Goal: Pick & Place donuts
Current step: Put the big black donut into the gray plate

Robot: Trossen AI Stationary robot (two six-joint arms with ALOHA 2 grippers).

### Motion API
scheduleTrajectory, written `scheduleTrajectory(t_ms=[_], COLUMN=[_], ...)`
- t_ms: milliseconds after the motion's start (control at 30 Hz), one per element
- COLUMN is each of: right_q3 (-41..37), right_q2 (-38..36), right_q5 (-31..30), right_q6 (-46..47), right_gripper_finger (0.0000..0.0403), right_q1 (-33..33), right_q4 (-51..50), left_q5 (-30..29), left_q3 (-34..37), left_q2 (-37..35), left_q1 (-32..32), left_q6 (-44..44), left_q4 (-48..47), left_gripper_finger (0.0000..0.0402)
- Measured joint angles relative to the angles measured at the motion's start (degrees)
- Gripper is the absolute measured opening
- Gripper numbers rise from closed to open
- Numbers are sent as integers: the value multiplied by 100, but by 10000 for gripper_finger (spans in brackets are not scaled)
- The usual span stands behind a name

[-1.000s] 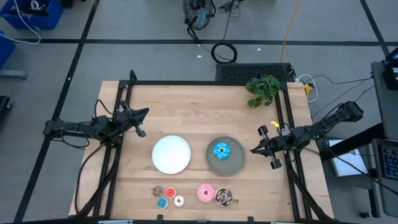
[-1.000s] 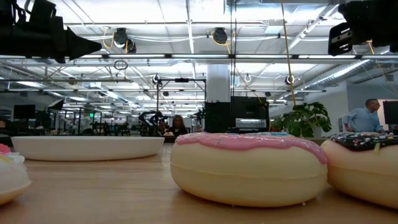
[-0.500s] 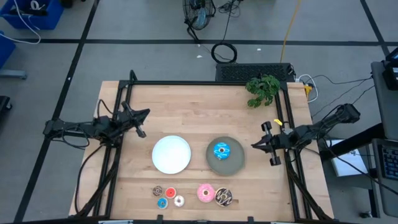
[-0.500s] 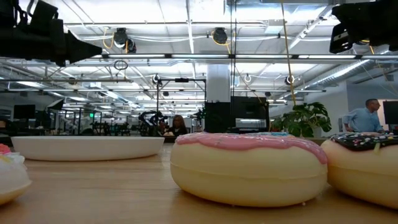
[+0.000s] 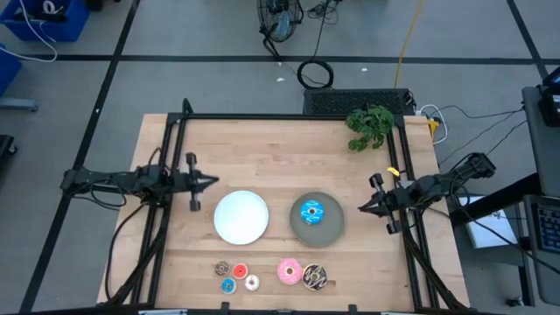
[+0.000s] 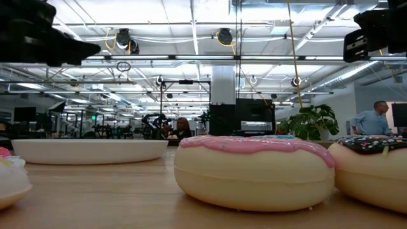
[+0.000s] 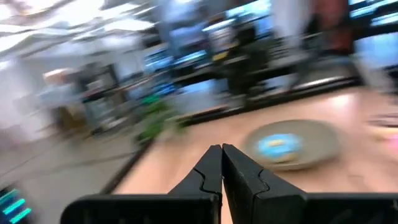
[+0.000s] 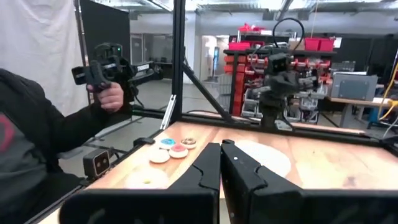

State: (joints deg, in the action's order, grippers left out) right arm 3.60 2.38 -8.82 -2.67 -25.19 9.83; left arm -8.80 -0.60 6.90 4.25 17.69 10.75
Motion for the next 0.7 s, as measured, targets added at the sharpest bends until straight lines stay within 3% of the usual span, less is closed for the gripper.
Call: scheduleTrajectory(t_ms=[33,267,500,700], right_q3=[-1,-2,-7,-8], right_q2=[-19,-29,-29,-29], right_q5=[-2,4,9,9], right_q6=[5,47,-42,-37], right_gripper_finger=[0,0,0,0], right_q1=[-1,-2,-2,-2], right_q4=[23,14,12,1], left_q5=[191,17,-24,32], left_q3=[0,0,0,0], left_q2=[0,194,917,1037], left_q1=[2,-2,-7,-6], left_q6=[-15,-424,-102,-106], left_q4=[17,372,595,1143], left_gripper_finger=[19,19,8,10])
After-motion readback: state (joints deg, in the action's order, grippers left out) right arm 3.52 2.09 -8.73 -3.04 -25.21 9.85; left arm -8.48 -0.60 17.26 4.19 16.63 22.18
